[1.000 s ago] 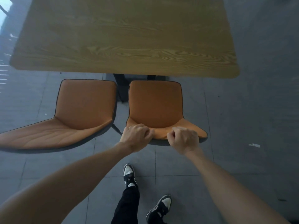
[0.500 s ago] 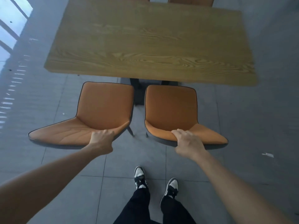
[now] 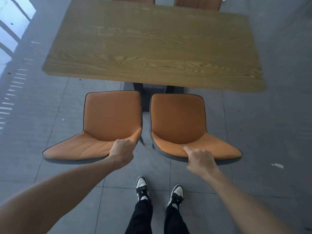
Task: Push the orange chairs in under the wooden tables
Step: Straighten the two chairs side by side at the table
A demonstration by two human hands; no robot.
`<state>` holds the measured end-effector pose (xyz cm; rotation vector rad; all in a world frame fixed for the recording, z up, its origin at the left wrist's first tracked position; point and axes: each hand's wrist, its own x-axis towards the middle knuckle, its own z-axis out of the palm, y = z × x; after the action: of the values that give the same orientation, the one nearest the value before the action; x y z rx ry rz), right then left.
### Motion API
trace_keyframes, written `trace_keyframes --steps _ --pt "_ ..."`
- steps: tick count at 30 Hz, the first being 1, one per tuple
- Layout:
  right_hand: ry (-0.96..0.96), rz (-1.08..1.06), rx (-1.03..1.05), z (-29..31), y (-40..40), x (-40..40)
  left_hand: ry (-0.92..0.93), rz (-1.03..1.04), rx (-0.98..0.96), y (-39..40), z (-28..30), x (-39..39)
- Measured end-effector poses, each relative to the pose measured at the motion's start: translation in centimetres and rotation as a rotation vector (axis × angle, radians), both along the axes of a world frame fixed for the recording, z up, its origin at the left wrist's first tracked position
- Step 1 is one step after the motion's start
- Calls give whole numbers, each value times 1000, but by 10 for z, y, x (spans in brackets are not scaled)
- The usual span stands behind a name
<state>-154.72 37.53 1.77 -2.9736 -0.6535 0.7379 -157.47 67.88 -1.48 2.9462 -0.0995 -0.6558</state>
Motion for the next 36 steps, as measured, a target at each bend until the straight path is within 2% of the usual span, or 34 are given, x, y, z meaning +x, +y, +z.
trace_keyframes --steps 8,16,20,25,31,33,36 --pt "-88 -13 -2 -8 -27 -15 60 -126 27 -40 -36 -16" --pt "-173 44 42 -15 -3 4 79 -135 51 -47 -30 -15" --pt "-154 44 47 -12 -1 11 70 -148 56 -48 -14 -14" --pt "-74 27 14 -7 0 10 7 -59 -28 -20 5 -34" --pt "-31 28 60 -6 23 11 -42 -20 29 36 2 -70" --pt "-30 -28 92 -4 30 10 -71 -43 29 37 3 -67" --pt "-33 12 70 -9 25 5 -109 -107 -6 40 -1 -63"
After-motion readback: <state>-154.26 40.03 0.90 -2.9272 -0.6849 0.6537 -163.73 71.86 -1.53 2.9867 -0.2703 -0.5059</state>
